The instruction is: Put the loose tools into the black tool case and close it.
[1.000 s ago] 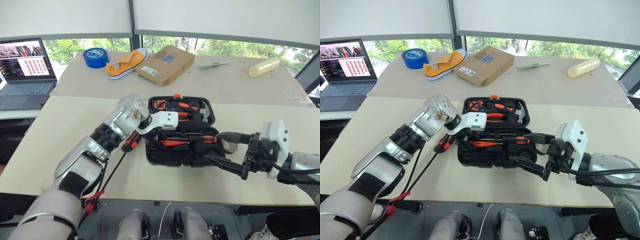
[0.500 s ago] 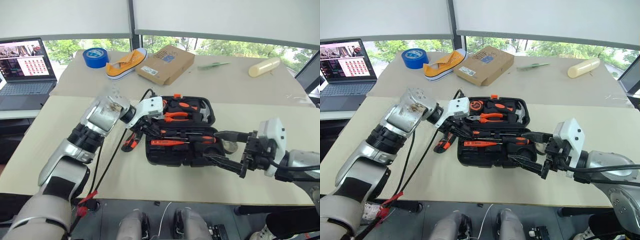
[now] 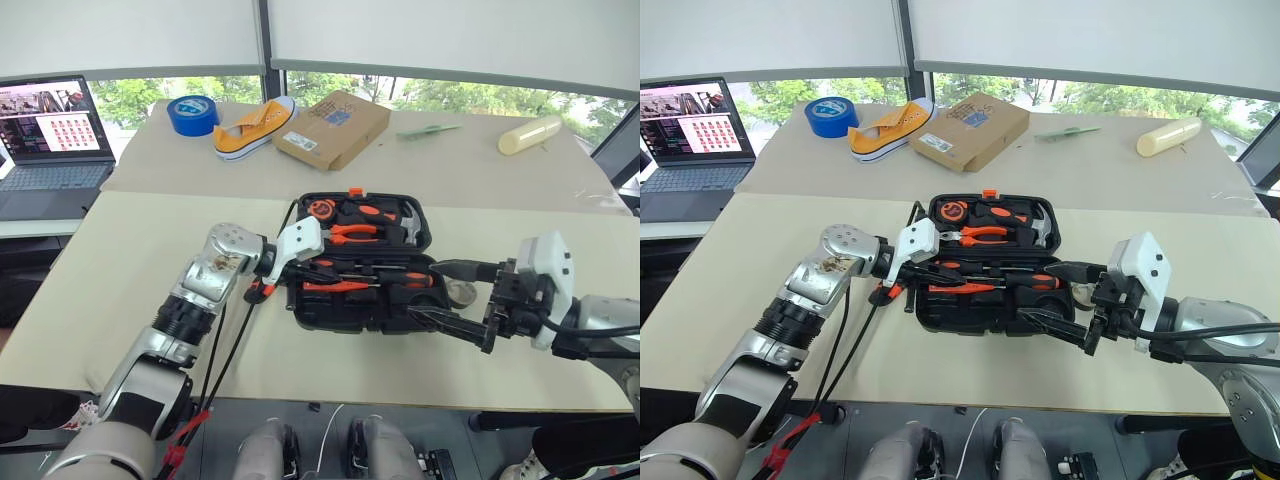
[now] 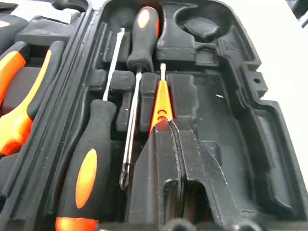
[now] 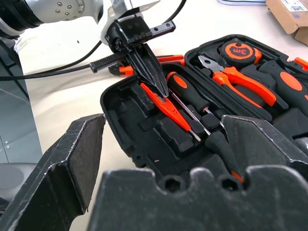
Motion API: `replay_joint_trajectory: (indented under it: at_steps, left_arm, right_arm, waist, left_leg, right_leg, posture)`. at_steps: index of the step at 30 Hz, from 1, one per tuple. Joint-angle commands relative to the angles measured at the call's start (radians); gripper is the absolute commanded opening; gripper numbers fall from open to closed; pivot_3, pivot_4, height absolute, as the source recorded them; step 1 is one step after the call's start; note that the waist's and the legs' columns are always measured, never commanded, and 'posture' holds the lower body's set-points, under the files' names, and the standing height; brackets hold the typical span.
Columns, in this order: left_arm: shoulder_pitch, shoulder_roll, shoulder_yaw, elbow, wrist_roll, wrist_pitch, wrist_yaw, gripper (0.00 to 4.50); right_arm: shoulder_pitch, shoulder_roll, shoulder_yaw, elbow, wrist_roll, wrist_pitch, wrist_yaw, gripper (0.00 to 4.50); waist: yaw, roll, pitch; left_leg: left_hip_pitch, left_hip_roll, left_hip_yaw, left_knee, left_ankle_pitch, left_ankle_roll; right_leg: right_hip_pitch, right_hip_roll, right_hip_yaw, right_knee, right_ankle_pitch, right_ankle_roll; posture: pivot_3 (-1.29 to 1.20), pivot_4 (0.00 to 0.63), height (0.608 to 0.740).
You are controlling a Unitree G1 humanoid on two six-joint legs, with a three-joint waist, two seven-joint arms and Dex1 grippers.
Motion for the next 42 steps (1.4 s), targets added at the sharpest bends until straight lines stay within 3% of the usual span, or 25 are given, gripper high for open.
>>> replay_joint_trajectory:
  at_steps: [1, 16, 23, 29, 32, 35, 42]
  left_arm:
    - [0.000, -0.021, -0.003, 0.019, 0.015, -0.029, 0.033, 0.03]
    - [0.047, 0.023, -0.039, 0.076, 0.073, -0.104, 0.036, 0.03]
    - [0.032, 0.056, 0.077, -0.071, -0.070, 0.059, 0.009, 0.03]
    - [0.157, 0.241, 0.279, -0.379, -0.228, 0.332, 0.049, 0.03]
    - [0.284, 0.337, 0.416, -0.500, -0.281, 0.433, 0.102, 0.72]
    - [0.462, 0.418, 0.580, -0.614, -0.315, 0.512, 0.147, 1.79]
    - [0.774, 0.491, 0.804, -0.744, -0.325, 0.544, 0.209, 4.27]
  right_arm:
    - [-0.020, -0.011, -0.009, -0.011, 0.016, -0.003, 0.005, 4.50]
    - [-0.008, -0.004, -0.010, -0.016, 0.026, -0.001, -0.008, 4.50]
    - [-0.019, 0.000, -0.001, -0.011, 0.023, -0.008, -0.008, 4.50]
    - [-0.057, -0.019, -0.006, 0.012, 0.044, -0.001, 0.026, 4.50]
    - [-0.091, -0.031, 0.011, 0.039, 0.058, 0.003, 0.063, 4.50]
    - [-0.145, -0.039, 0.061, 0.076, 0.044, -0.009, 0.108, 4.50]
    - [-0.242, -0.043, 0.137, 0.150, 0.020, -0.019, 0.189, 4.50]
  waist:
    - [-0.001, 0.000, 0.000]
    - [-0.003, 0.000, -0.001]
    - [-0.003, 0.000, -0.001]
    - [-0.013, 0.000, -0.001]
    - [-0.017, 0.001, -0.001]
    - [-0.018, 0.001, -0.001]
    - [-0.002, 0.001, -0.001]
  left_leg:
    - [0.000, 0.000, 0.000, 0.000, 0.000, 0.000]
    - [0.005, 0.001, 0.000, -0.001, 0.000, 0.000]
    - [0.005, 0.001, 0.000, -0.001, 0.000, 0.000]
    - [0.004, 0.002, 0.000, -0.002, 0.000, 0.000]
    - [0.005, 0.002, 0.000, -0.002, 0.000, 0.000]
    - [0.005, 0.002, 0.000, -0.003, 0.000, 0.000]
    - [0.005, 0.002, 0.000, -0.004, -0.001, -0.001]
  right_leg:
    - [0.000, 0.000, 0.000, 0.000, 0.000, 0.000]
    - [0.005, 0.000, 0.000, -0.001, 0.000, 0.000]
    - [0.005, 0.000, 0.000, -0.001, 0.000, 0.000]
    - [0.003, 0.000, 0.001, -0.001, 0.000, 0.000]
    - [0.003, 0.000, 0.001, -0.001, 0.000, 0.000]
    - [0.003, 0.000, 0.001, -0.001, 0.000, 0.001]
    - [0.002, -0.002, 0.002, -0.002, -0.001, 0.000]
  posture:
    - [0.00, 0.150, 0.731]
    - [0.00, 0.150, 0.731]
    - [0.00, 0.150, 0.731]
    - [0.00, 0.150, 0.731]
    - [0.00, 0.150, 0.731]
    - [0.00, 0.150, 0.731]
    - [0.00, 0.150, 0.731]
